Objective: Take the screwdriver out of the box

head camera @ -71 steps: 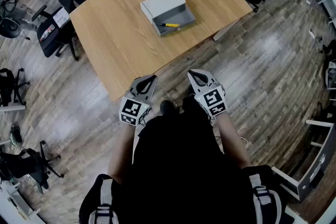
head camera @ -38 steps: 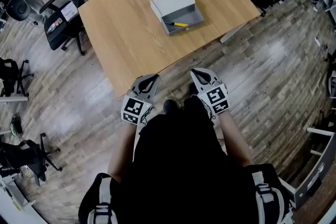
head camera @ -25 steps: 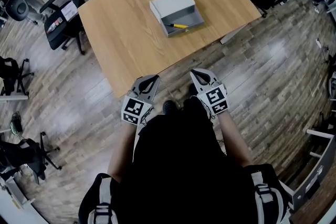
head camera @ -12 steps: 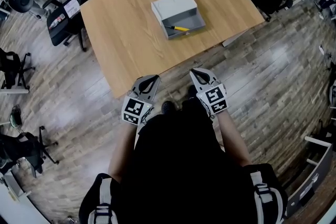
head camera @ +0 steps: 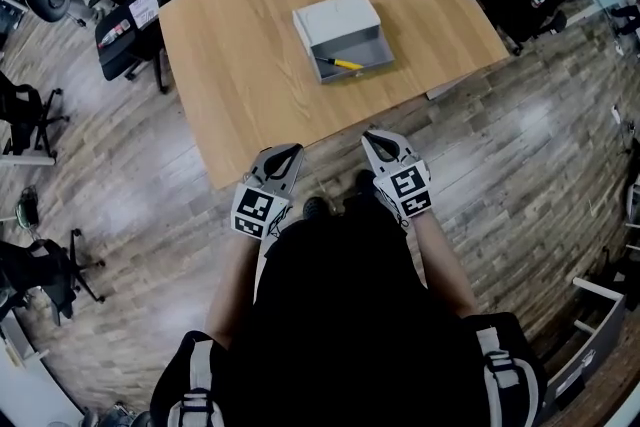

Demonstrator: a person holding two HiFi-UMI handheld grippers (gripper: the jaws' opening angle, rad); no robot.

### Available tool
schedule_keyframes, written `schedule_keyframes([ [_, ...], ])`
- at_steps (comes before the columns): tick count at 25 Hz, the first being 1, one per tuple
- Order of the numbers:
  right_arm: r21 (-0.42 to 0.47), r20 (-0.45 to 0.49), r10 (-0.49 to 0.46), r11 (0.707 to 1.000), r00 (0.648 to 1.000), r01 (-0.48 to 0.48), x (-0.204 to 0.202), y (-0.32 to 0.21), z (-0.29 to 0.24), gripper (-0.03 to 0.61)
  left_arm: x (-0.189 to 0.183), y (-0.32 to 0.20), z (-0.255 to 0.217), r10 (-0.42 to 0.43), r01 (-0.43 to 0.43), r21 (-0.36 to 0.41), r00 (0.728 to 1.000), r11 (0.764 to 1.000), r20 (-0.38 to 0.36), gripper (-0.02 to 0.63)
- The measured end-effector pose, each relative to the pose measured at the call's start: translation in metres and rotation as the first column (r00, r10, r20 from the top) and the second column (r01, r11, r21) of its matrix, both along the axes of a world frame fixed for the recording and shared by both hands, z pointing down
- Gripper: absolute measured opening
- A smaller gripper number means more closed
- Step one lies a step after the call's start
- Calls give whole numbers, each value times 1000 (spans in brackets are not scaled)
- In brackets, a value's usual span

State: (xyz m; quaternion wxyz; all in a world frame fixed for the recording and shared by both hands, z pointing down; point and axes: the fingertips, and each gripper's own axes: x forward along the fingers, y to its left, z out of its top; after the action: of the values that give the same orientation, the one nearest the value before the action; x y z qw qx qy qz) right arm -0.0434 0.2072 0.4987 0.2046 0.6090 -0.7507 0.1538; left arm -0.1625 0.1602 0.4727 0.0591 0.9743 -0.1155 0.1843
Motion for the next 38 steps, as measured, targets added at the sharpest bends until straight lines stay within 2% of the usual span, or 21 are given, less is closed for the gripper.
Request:
schedule_keyframes([
  [13, -9, -3, -57, 998, 998, 57, 51, -11, -4, 25, 40, -10, -8, -82, 82, 4, 997, 997, -2, 21],
  [21, -31, 37, -108, 993, 993, 110, 68, -11, 11, 25, 65, -1, 6, -117, 118, -27, 992, 993, 44, 21],
  [30, -30, 60, -169, 985, 984, 171, 99, -15, 20, 25, 88, -3, 10, -182, 183, -3, 980, 983, 80, 21],
  [38, -23, 65, -242, 970, 968, 244, 112, -13, 27, 25, 108, 15, 20, -230, 232, -12, 970, 973, 81, 21],
])
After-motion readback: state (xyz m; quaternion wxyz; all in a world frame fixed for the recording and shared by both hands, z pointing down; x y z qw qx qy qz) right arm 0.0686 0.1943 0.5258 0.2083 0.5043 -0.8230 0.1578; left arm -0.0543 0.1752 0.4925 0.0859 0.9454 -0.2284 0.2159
